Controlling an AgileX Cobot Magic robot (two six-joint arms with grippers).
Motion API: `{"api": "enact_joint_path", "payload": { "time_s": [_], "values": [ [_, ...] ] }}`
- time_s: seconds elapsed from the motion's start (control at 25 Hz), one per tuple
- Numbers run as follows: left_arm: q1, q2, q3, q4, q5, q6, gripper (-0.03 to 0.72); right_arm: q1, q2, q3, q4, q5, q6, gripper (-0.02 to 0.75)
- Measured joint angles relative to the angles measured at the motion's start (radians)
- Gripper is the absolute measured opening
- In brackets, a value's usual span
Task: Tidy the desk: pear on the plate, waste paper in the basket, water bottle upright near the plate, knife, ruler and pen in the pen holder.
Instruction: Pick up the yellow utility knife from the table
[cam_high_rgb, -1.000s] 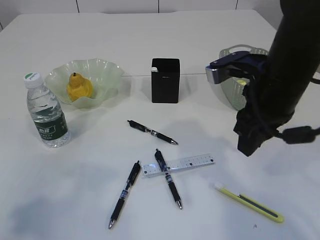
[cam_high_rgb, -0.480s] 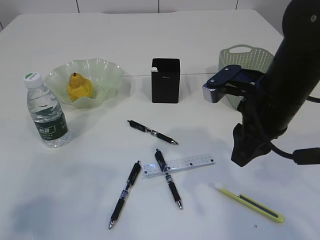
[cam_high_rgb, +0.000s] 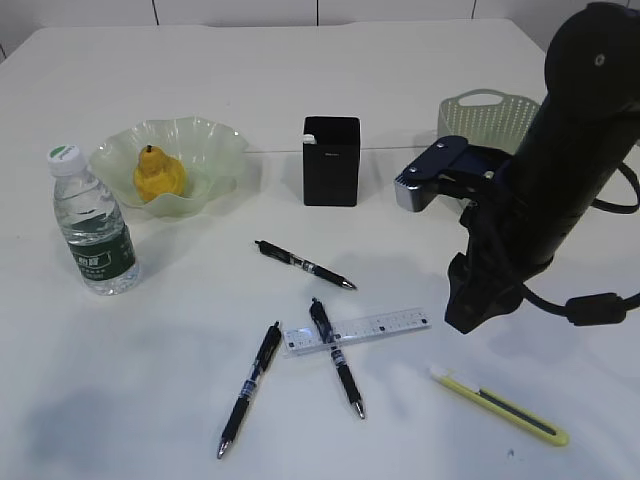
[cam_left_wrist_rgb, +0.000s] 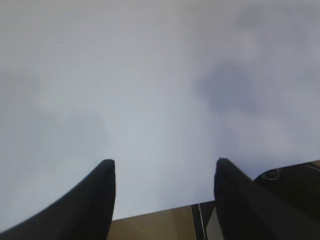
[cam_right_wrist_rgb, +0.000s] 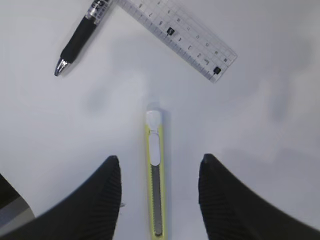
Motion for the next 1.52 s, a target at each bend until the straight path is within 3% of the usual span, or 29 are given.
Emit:
{"api": "enact_joint_path", "payload": {
  "time_s": [1.04,1.52],
  "values": [
    [0.000,0.000,0.000,0.037,-0.004,0.000,0.438,0.000,0.148,0.011,0.032,-0.002,-0.074,0.407],
    [0.000,0.000,0.000,0.039,-0.004,0.000,0.438,0.000,0.151,0.104,0.015,-0.109,-0.093,0.407]
  ]
}}
